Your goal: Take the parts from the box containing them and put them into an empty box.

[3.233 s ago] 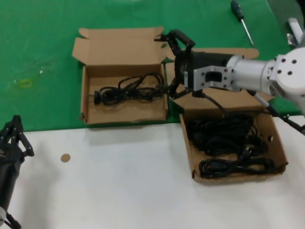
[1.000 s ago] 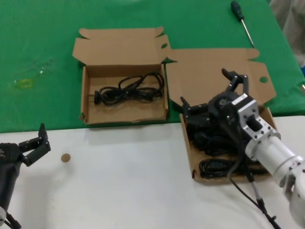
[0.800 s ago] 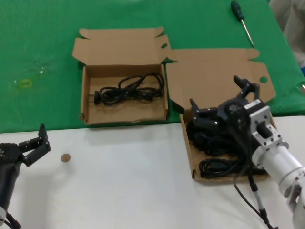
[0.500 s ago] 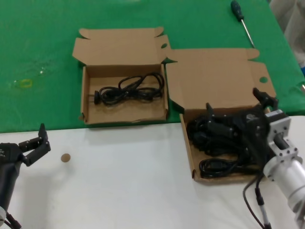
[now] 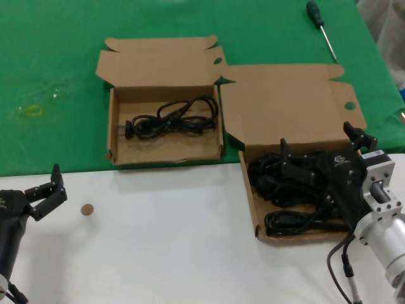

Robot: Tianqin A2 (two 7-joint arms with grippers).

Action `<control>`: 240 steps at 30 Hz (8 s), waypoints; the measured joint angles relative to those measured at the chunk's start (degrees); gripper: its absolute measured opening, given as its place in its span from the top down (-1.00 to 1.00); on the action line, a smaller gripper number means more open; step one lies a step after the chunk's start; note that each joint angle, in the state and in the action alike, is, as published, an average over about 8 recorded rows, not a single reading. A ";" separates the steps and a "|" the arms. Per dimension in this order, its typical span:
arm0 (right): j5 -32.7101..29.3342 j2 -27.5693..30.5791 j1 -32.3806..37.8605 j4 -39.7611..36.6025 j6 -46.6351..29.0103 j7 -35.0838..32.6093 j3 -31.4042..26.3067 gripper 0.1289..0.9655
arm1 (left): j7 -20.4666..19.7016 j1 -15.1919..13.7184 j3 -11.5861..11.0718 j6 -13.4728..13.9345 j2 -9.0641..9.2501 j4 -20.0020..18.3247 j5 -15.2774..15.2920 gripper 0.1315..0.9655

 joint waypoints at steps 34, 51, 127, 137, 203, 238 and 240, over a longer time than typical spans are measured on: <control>0.00 0.00 0.00 0.00 0.00 0.00 0.00 -1.00 | 0.00 0.00 0.00 0.00 0.00 0.00 0.00 -1.00; 0.00 0.00 0.00 0.00 0.00 0.00 0.00 -1.00 | 0.00 0.00 0.00 0.00 0.00 0.00 0.00 -1.00; 0.00 0.00 0.00 0.00 0.00 0.00 0.00 -1.00 | 0.01 0.00 0.00 0.00 0.00 0.00 0.00 -1.00; 0.00 0.00 0.00 0.00 0.00 0.00 0.00 -1.00 | 0.01 0.00 0.00 0.00 0.00 0.00 0.00 -1.00; 0.00 0.00 0.00 0.00 0.00 0.00 0.00 -1.00 | 0.00 0.00 0.00 0.00 0.00 0.00 0.00 -1.00; 0.00 0.00 0.00 0.00 0.00 0.00 0.00 -1.00 | 0.00 0.00 0.00 0.00 0.00 0.00 0.00 -1.00; 0.00 0.00 0.00 0.00 0.00 0.00 0.00 -1.00 | 0.00 0.00 0.00 0.00 0.00 0.00 0.00 -1.00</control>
